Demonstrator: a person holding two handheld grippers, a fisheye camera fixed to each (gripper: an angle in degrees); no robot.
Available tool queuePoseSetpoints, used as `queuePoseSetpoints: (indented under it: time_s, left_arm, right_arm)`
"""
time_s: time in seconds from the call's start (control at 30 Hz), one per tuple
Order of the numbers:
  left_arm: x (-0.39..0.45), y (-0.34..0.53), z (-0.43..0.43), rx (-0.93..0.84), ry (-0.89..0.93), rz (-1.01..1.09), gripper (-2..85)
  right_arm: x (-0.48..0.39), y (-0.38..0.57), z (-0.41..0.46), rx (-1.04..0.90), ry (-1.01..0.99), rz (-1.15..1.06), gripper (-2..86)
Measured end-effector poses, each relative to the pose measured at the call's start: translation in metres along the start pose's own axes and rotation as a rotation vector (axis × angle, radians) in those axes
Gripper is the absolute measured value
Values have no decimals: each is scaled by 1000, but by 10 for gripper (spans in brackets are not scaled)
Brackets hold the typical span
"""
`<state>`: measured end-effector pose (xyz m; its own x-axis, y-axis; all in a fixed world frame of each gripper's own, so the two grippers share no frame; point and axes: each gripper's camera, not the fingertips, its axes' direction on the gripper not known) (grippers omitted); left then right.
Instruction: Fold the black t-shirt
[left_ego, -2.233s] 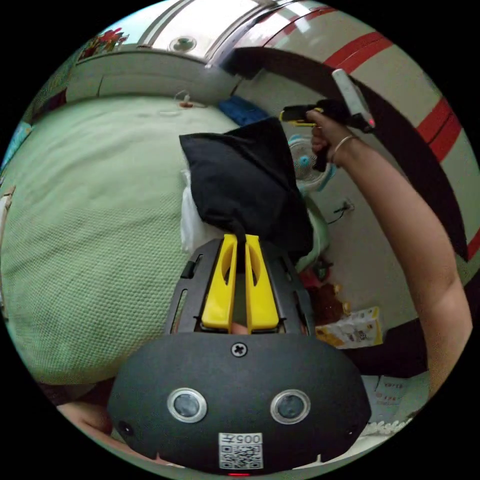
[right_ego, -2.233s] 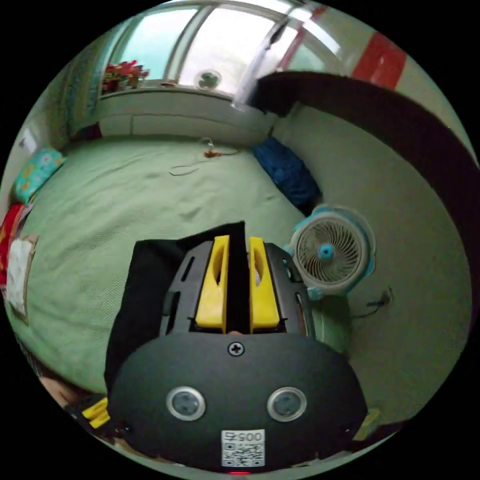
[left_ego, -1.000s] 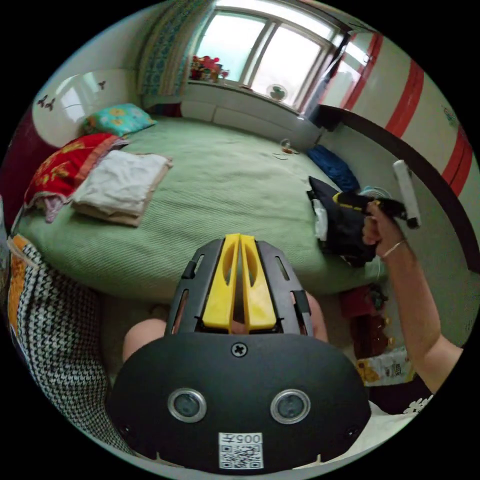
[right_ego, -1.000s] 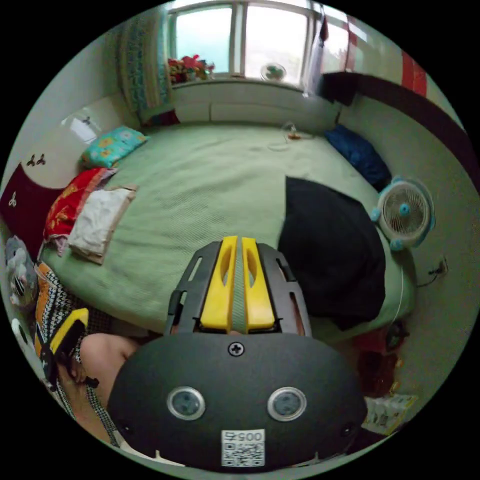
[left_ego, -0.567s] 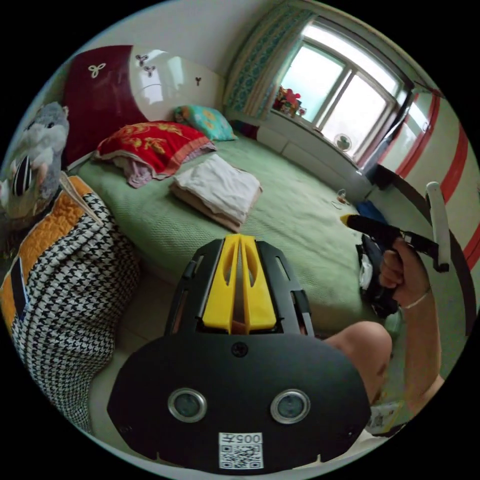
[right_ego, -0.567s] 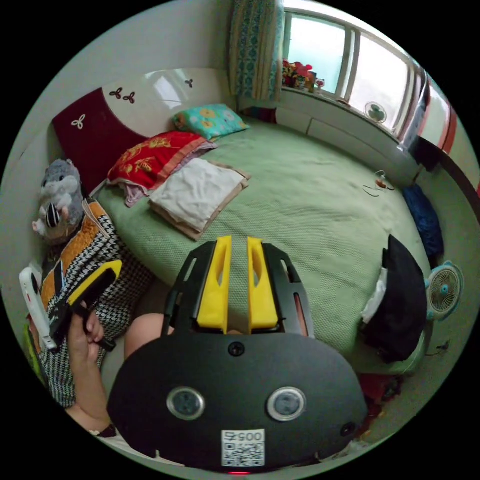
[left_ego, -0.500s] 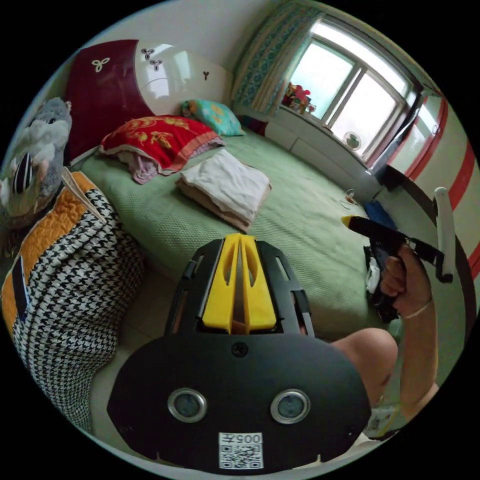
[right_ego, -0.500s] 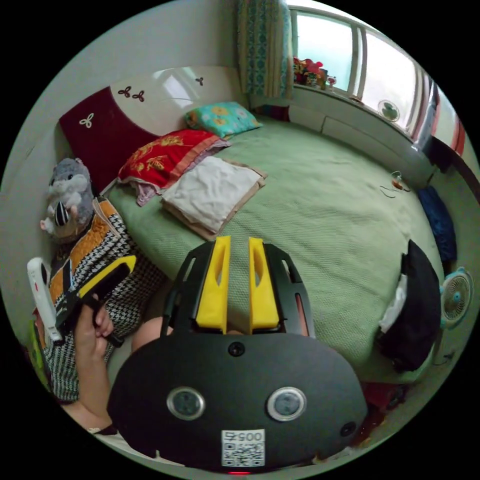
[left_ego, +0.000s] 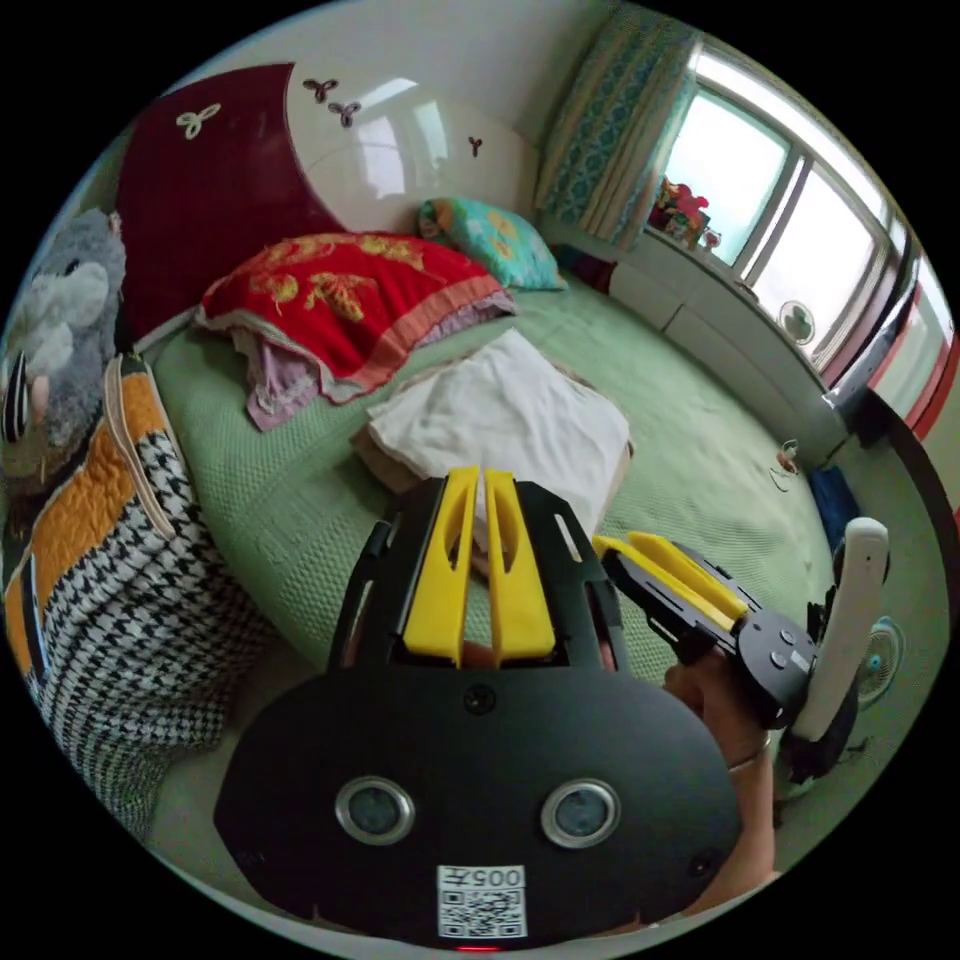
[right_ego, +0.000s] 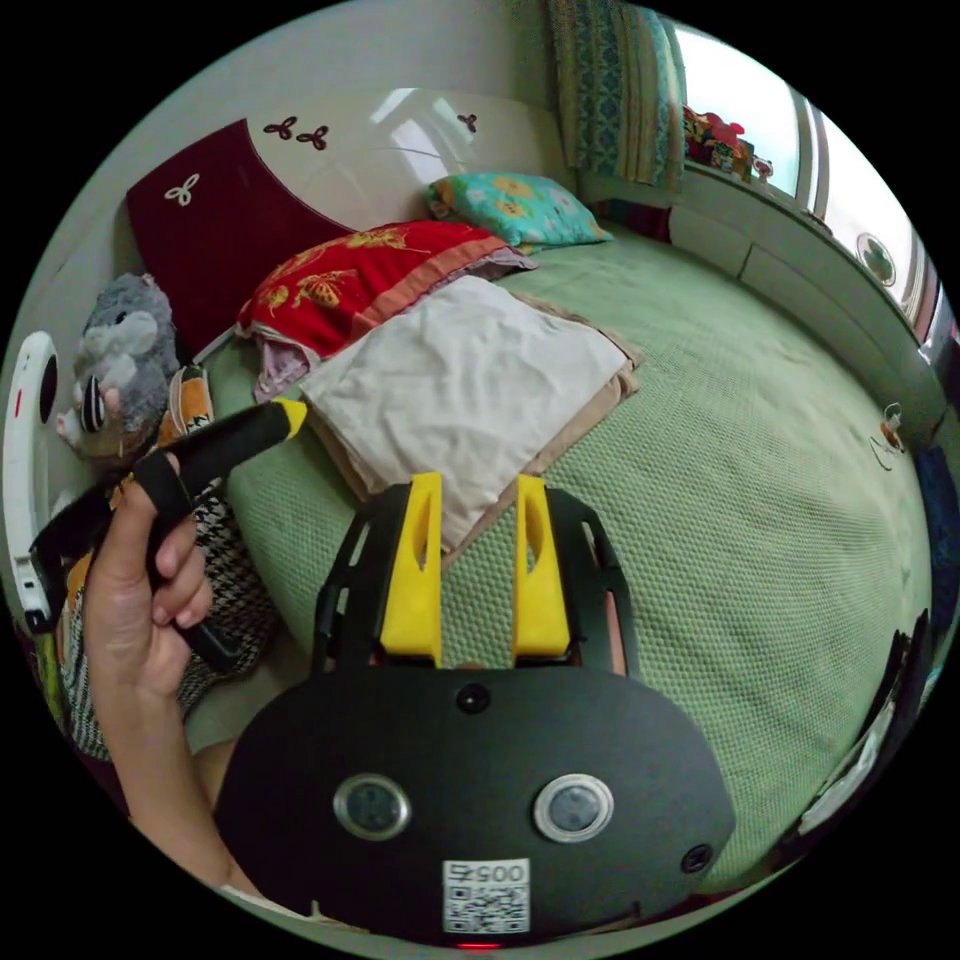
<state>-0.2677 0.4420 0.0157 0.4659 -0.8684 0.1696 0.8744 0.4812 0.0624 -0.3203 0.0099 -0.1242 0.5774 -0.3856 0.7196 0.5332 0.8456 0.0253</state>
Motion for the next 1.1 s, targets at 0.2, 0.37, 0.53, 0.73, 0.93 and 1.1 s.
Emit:
queuePoseSetpoints:
  time_s: [0.2, 0.37, 0.53, 0.73, 0.93, 1.1]
  left_arm:
    - [-18, -16, 7, 8, -100, 67, 10]
    - [-40, -31, 9, 3, -70, 56, 6]
    - [-51, -51, 15, -7, -76, 100, 4]
    - [-69, -72, 16, -5, -62, 123, 3]
    - [-78, -86, 20, -8, -75, 138, 3]
    - [-84, -97, 27, -13, -70, 127, 2]
  right_arm:
    - [-16, 3, 31, 29, 26, 10, 118]
    - [-24, -5, 51, 39, 36, 15, 122]
    - [-23, -17, 74, 24, 9, 78, 119]
    - [-36, -34, 103, 16, 12, 69, 117]
    - [-32, -46, 125, 16, -6, 87, 113]
    - [-23, -55, 141, 6, -40, 129, 111]
